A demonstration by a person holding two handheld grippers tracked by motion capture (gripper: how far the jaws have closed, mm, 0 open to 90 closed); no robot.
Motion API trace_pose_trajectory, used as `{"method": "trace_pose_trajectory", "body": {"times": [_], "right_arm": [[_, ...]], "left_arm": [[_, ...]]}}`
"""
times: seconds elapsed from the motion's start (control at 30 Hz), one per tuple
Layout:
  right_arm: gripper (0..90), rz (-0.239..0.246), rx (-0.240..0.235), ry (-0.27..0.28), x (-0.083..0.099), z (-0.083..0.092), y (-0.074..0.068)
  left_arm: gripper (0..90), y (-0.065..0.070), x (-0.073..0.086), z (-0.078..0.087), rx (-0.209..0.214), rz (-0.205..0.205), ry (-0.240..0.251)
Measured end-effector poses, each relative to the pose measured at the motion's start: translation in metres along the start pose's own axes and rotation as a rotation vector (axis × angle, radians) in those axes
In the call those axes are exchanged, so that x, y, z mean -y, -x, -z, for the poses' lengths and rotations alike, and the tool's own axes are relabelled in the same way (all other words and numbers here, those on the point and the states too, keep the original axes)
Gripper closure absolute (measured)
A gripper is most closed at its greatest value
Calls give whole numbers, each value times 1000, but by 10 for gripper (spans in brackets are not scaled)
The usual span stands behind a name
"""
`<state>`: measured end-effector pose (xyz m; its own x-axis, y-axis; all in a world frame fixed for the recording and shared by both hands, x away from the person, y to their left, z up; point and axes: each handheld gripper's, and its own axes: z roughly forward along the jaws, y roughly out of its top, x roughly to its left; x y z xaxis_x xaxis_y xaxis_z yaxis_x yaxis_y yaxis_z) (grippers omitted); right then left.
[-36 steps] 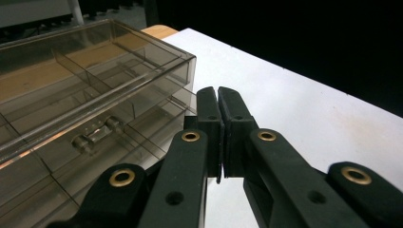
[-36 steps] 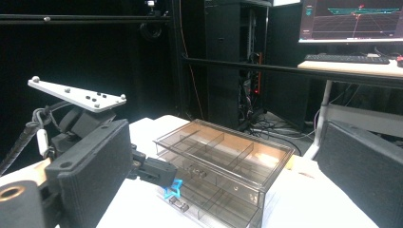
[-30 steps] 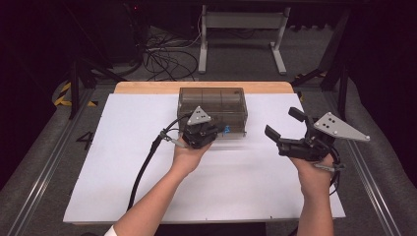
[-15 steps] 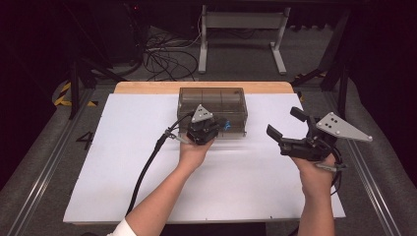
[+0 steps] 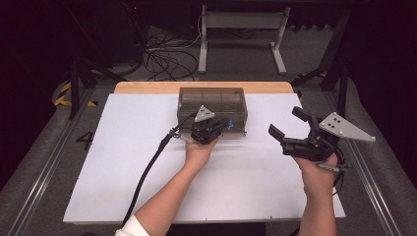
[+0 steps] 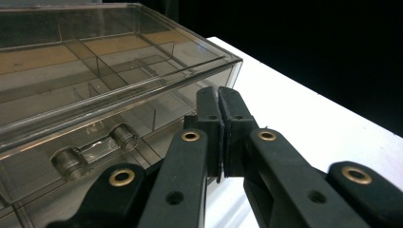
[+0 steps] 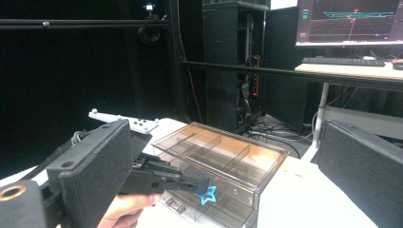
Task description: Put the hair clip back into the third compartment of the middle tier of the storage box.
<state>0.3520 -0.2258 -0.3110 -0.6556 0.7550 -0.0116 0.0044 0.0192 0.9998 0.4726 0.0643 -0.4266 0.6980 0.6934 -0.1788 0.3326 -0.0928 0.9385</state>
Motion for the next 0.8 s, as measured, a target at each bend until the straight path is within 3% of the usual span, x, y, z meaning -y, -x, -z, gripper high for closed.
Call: {"method": "trace_pose_trajectory", "body": {"times": [0.27,0.8], "right_arm": [[61,10,-10,-4,0,-1,0],[60,10,-12,-4,0,-1,0]], "left_arm": [[884,-2,6,-9,1,39,-1],[883,0,13,-19,-19,47,-5]]}}
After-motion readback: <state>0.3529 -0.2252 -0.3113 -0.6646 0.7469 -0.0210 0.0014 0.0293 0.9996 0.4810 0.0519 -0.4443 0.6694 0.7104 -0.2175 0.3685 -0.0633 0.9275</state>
